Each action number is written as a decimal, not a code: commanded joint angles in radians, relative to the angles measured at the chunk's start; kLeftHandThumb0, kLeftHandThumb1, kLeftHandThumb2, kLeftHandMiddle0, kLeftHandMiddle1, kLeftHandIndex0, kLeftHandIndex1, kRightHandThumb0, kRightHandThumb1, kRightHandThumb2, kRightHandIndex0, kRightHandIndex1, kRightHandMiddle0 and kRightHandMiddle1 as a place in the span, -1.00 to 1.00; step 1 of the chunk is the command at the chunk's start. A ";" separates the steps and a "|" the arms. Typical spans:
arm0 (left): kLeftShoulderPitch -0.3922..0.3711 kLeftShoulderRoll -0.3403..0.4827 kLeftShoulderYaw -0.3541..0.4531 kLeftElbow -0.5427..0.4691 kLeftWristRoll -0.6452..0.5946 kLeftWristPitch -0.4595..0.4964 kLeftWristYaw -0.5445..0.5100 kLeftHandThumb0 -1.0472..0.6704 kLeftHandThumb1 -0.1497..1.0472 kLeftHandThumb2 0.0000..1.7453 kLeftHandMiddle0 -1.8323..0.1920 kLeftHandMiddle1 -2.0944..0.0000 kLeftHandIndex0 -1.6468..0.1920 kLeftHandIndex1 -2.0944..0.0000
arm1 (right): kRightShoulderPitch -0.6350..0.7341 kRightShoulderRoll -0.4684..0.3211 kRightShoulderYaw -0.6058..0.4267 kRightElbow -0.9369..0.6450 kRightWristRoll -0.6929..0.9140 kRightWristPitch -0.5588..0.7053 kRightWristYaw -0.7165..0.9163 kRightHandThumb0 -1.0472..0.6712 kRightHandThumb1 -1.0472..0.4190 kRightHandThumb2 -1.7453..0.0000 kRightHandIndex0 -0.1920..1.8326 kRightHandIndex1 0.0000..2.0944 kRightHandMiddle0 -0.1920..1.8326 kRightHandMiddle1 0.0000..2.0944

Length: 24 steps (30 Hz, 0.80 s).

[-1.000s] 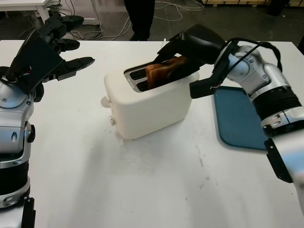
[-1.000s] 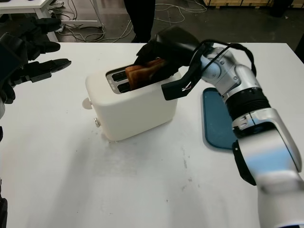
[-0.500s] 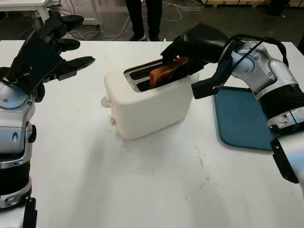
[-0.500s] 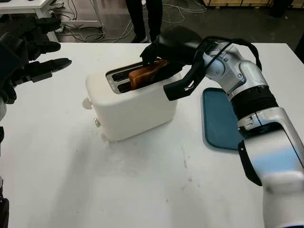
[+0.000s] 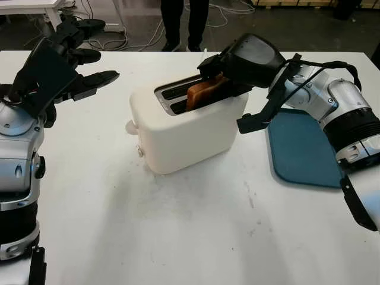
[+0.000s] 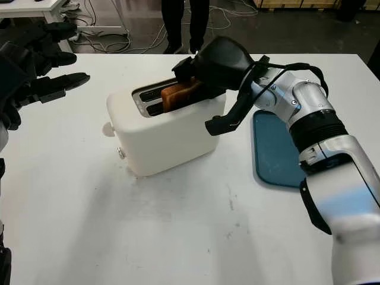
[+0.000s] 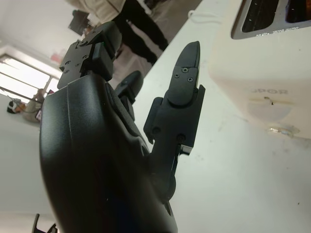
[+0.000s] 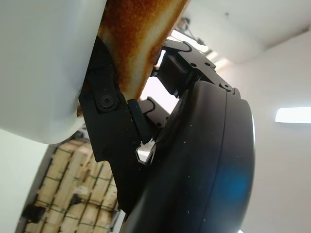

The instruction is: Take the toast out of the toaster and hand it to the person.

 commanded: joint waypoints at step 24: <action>0.015 0.021 -0.001 -0.007 0.026 -0.013 0.006 -0.10 0.78 -0.90 0.80 0.15 0.67 0.51 | -0.229 0.011 -0.367 0.311 0.452 0.155 0.088 -0.48 -0.83 0.53 0.28 0.67 0.04 0.65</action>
